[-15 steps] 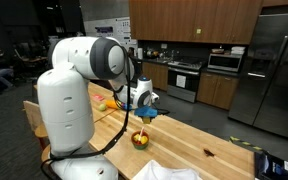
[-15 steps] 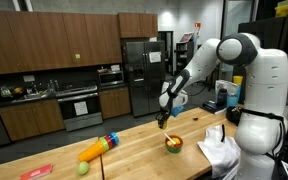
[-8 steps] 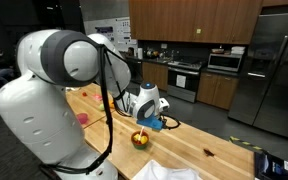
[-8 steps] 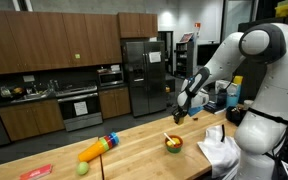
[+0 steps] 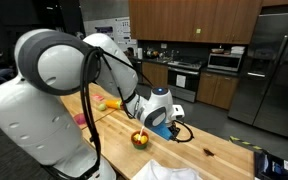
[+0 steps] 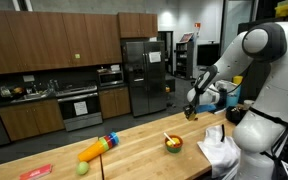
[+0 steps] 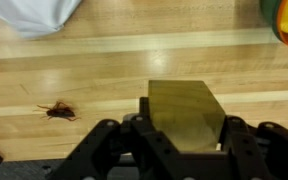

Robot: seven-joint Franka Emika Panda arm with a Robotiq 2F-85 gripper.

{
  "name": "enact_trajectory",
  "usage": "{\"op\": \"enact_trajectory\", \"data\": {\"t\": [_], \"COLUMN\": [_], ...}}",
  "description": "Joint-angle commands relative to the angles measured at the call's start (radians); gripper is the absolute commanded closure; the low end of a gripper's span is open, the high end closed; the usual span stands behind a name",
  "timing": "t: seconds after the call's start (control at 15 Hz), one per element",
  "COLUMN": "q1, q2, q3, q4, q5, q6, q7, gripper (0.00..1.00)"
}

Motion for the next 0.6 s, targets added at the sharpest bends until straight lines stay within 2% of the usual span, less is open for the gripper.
{"op": "enact_trajectory", "data": {"t": [0.0,0.27,0.4,0.53], "q1": [-0.013,-0.024,-0.064,-0.047], "q2": [0.013,0.04,0.06,0.049], "q3": [-0.051,-0.09,-0.087,-0.124], "q4": [0.0,0.0,0.0,-0.001], "q5": [0.027,0.12,0.111,0.176], "q6": [0.047,0.093,0.1,0.115], "q7": [0.033,-0.003,0.01,-0.042], "gripper": [0.71,0.71,0.71,0.71]}}
